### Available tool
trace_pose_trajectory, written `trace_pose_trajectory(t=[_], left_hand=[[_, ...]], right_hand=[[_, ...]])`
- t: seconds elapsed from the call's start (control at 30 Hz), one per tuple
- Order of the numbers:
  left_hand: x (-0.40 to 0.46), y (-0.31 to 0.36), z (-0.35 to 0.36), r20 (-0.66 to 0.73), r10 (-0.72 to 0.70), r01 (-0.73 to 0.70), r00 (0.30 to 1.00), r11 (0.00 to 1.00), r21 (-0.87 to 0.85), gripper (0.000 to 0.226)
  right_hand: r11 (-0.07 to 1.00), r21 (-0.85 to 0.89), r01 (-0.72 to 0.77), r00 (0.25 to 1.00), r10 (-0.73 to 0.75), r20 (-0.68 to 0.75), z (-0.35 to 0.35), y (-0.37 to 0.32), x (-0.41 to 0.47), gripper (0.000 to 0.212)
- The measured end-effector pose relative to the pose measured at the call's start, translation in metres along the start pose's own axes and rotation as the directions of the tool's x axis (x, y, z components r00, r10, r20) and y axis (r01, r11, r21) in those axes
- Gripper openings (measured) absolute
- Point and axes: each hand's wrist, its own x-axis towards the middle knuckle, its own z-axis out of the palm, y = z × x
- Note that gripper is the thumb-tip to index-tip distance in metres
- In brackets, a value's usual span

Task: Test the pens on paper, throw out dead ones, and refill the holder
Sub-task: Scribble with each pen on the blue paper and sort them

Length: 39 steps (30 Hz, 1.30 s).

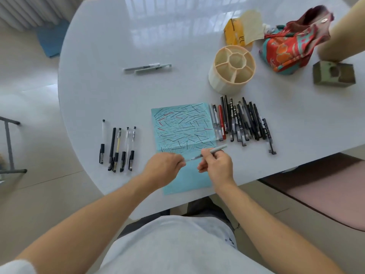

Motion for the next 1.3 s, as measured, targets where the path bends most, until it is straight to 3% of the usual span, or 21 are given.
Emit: trace_pose_trajectory(t=[0.07,0.13,0.37,0.5,0.7,0.87,1.03,1.17,1.3], left_hand=[[-0.005,-0.016,0.001,-0.017,-0.062,0.063,0.998,0.997,0.040,0.027],[-0.015,-0.035,0.001,-0.066,-0.077,0.080,0.995,0.996,0.042,0.026],[-0.017,-0.039,0.011,-0.191,0.231,-0.228,0.954,0.973,0.034,0.012],[-0.014,-0.035,0.019,-0.095,0.207,-0.205,0.974,0.978,0.030,0.020],[-0.013,-0.035,0.019,-0.105,0.206,-0.201,0.973,0.978,0.054,0.016],[-0.012,-0.034,0.016,-0.102,0.186,-0.183,0.977,0.982,0.039,0.017],[-0.010,-0.031,0.016,-0.137,0.164,-0.164,0.977,0.986,0.012,0.017],[-0.008,-0.023,0.014,-0.181,0.137,-0.142,0.974,0.990,-0.014,0.021],[-0.006,-0.014,0.008,-0.199,0.140,-0.147,0.970,0.989,-0.019,0.023]], right_hand=[[1.000,0.025,-0.009,0.981,0.013,-0.193,-0.023,-0.004,0.012,0.027],[1.000,0.008,0.004,0.966,-0.002,-0.257,-0.053,-0.010,0.023,0.025],[0.965,-0.145,0.217,0.976,-0.211,0.056,-0.044,-0.009,0.018,0.013],[0.880,-0.320,0.352,0.935,-0.312,0.171,-0.025,0.004,0.010,0.014],[0.709,-0.494,0.504,0.864,-0.397,0.311,-0.019,0.014,0.013,0.013],[0.692,-0.537,0.483,0.873,-0.432,0.227,-0.025,0.011,0.018,0.011],[0.831,-0.406,0.381,0.924,-0.361,0.128,-0.037,0.002,0.017,0.006],[0.955,-0.122,0.272,0.949,-0.244,0.201,-0.029,-0.006,0.005,0.005],[0.972,-0.055,0.229,0.939,-0.206,0.275,-0.020,-0.011,-0.004,0.011]])
